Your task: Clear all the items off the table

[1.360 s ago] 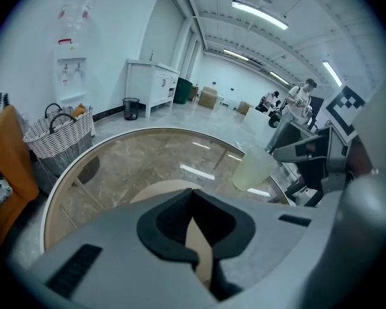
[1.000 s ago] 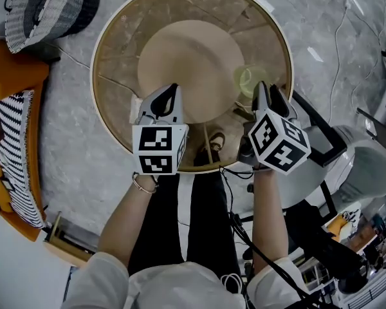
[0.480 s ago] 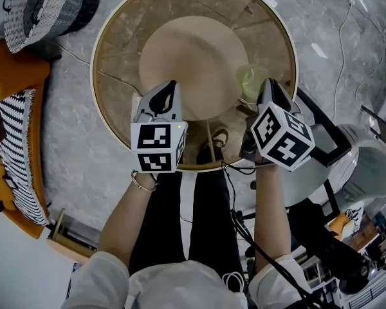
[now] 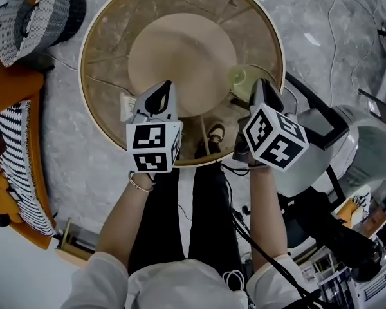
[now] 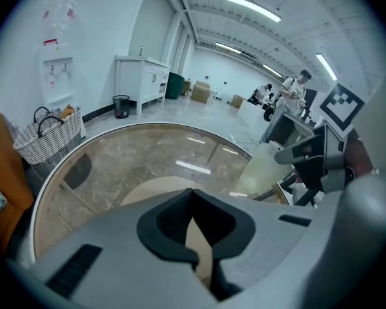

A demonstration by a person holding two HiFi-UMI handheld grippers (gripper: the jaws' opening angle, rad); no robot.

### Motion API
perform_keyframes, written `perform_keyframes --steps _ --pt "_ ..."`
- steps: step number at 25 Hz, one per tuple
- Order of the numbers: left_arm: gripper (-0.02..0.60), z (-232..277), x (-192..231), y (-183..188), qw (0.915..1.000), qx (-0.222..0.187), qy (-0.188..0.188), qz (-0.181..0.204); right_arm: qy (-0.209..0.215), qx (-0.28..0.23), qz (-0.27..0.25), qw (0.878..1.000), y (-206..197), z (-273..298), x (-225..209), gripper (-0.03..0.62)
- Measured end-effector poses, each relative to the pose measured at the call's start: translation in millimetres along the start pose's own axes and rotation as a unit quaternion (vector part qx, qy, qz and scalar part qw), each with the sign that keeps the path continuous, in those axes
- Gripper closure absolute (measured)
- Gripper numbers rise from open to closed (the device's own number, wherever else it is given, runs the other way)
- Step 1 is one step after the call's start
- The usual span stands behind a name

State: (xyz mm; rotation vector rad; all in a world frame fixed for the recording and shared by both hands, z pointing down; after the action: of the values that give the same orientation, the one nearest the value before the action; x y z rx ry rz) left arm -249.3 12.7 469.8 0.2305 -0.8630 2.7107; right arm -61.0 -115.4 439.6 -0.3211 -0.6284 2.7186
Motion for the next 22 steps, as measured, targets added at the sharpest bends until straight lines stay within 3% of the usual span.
perform_keyframes --steps 12,22 --pt "0.574 -2 -99 -19 0.9925 0.017 -0.071 0.098 -0.043 -0.015 0.099 0.994 -71 -65 -76 0.548" --pt "0.574 -8 -215 -59 0.9626 0.053 -0.157 0.215 -0.11 -0.03 0.237 0.965 -155 -128 -169 0.548"
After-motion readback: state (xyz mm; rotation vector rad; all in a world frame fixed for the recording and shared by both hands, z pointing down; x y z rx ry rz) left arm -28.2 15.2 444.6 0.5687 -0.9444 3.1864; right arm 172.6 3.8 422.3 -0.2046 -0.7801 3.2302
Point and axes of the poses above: the fingertips, and each gripper's own axes: z forward along the fingers, x to its left, y out of its top, the point moved 5 cm from there along -z, backward along the fingers, and after that the axes turned 6 degrees about x, right-handed, at the moved point
